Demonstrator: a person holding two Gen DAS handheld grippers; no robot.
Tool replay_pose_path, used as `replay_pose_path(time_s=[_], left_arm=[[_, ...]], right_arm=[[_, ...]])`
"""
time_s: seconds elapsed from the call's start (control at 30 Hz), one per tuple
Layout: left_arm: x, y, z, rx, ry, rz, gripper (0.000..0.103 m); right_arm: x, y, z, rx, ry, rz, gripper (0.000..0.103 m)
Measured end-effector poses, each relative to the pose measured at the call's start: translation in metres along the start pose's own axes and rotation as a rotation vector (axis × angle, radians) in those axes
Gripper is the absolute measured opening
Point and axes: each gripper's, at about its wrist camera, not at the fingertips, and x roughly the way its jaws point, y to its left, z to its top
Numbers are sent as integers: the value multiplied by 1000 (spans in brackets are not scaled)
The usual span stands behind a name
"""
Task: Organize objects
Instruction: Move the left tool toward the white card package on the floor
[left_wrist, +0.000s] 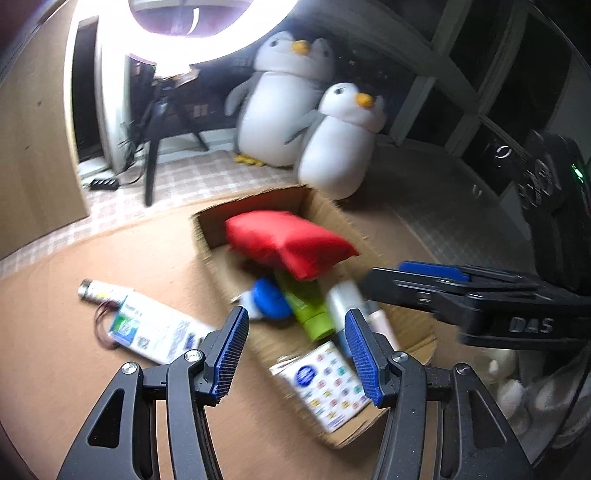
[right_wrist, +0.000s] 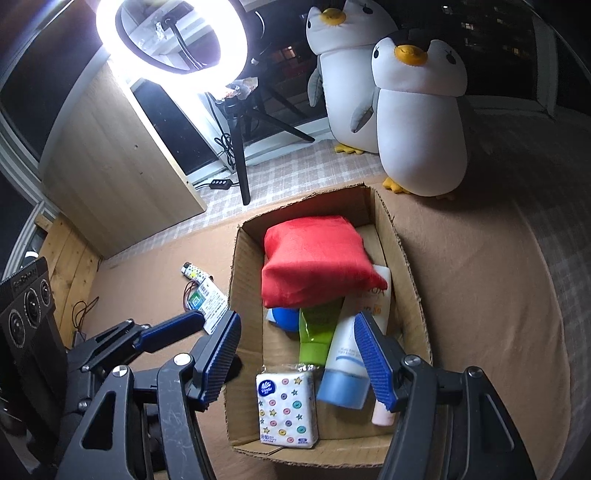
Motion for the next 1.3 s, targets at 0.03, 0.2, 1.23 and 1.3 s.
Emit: replay_pose_path(time_s=[0.03, 0.2, 1.23, 1.3], left_arm=[[-1, 6, -2, -8, 5, 7, 58], [-11, 53, -17, -88, 25, 75, 58], [110, 133, 36, -78, 176, 363, 58], [111, 131, 36, -55, 182, 372, 58]], right_arm=[[-1, 2, -5, 5, -1, 4, 61], [-4, 13, -27, 5, -2, 7, 62], [-28, -9, -125, 122, 46, -34, 62], [-29, -12, -128, 130, 49, -39, 62]])
